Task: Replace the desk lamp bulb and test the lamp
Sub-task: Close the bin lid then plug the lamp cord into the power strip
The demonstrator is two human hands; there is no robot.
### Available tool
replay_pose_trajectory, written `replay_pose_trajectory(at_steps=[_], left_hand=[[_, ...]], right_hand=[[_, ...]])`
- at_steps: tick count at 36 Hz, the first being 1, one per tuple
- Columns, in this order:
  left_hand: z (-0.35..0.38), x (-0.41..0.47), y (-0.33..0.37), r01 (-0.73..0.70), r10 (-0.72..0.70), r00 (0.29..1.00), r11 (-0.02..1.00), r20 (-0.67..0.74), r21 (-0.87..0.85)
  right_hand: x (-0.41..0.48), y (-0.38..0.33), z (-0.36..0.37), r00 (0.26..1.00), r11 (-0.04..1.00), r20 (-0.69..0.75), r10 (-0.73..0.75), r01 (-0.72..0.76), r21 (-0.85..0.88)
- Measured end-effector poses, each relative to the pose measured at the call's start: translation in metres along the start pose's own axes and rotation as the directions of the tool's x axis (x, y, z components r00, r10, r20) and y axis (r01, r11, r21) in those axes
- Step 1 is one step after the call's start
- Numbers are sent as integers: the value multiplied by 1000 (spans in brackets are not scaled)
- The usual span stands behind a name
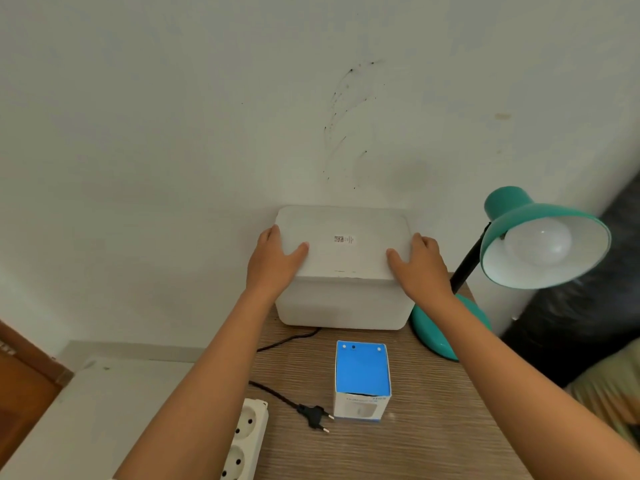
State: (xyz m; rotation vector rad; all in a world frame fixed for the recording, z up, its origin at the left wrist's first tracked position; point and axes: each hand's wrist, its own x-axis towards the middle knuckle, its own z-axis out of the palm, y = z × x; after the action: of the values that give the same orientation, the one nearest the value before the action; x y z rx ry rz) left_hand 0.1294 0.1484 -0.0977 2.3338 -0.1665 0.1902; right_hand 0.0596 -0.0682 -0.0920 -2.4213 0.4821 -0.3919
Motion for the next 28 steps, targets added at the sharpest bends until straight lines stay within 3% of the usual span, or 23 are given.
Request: replay_pose_trajectory(at_steps=[10, 16, 28], left_hand=[[-6, 0, 5, 46, -43, 997, 998, 65, -38], [-23, -13, 16, 53, -48, 995, 997, 93, -52], [-87, -106, 24, 14, -11, 999, 997, 47, -81]], right_hand=[[1, -4, -7, 996, 998, 81, 34, -38, 53], [-6, -14, -23, 990, 999, 132, 50, -49, -11], [-103, -64, -36, 985, 978, 78, -154, 141, 154]])
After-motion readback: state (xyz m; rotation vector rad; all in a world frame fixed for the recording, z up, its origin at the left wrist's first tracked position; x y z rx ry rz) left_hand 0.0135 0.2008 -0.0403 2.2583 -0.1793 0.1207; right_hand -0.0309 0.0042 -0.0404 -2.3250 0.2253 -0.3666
